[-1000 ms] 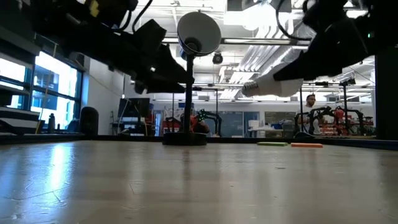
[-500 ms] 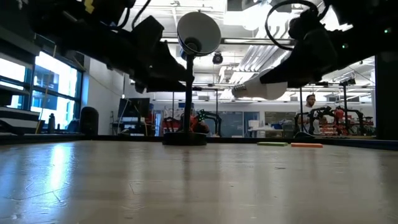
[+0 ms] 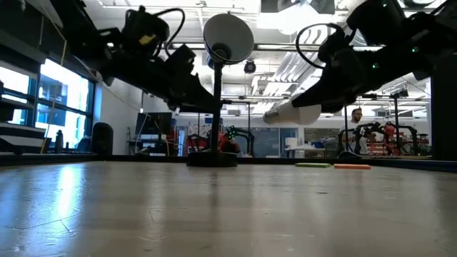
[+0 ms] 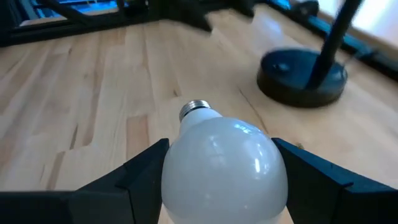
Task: Screw lightbulb
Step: Insert the white lightbulb into the black lamp
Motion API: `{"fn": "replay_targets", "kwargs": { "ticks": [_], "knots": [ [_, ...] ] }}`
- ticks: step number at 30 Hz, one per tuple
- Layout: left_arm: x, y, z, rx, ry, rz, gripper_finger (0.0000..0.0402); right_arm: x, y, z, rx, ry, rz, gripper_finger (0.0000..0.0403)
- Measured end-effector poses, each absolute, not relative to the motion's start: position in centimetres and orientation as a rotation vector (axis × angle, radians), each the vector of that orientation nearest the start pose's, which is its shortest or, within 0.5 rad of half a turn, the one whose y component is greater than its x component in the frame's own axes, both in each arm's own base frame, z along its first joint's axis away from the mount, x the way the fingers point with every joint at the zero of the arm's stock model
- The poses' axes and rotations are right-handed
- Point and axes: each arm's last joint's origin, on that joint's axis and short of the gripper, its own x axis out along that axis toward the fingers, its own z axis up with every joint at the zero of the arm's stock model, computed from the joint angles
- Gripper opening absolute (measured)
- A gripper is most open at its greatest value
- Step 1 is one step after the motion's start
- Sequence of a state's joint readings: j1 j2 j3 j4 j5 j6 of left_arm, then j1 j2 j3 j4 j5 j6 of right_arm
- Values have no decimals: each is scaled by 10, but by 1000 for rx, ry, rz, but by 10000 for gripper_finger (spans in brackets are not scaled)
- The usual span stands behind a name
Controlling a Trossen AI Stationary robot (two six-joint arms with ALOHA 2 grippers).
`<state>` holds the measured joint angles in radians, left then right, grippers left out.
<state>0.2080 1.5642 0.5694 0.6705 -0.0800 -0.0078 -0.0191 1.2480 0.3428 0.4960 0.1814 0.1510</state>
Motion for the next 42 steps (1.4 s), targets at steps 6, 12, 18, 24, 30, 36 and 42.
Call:
{"fn": "replay_targets", "kwargs": {
  "ticks": [6, 12, 18, 24, 30, 36, 42],
  "knots": [
    [287, 68, 168, -134, 249, 438, 255, 223, -7, 160, 102, 390, -239, 255],
    [288, 48, 163, -113, 301, 478, 255, 225, -4, 165, -26, 347, -219, 255],
    [283, 50, 151, -32, 467, 391, 255, 225, 2, 166, -54, 342, -191, 255],
    [275, 71, 145, -16, 549, 445, 255, 226, 5, 170, -50, 297, -176, 255],
    [267, 84, 140, 18, 635, 426, 255, 227, 3, 173, -46, 270, -194, 255],
    [262, 112, 144, 68, 581, 457, 259, 227, 0, 173, -30, 268, -233, 255],
    [262, 138, 149, 125, 426, 429, 278, 227, -1, 173, 17, 254, -266, 255]
  ]
}}
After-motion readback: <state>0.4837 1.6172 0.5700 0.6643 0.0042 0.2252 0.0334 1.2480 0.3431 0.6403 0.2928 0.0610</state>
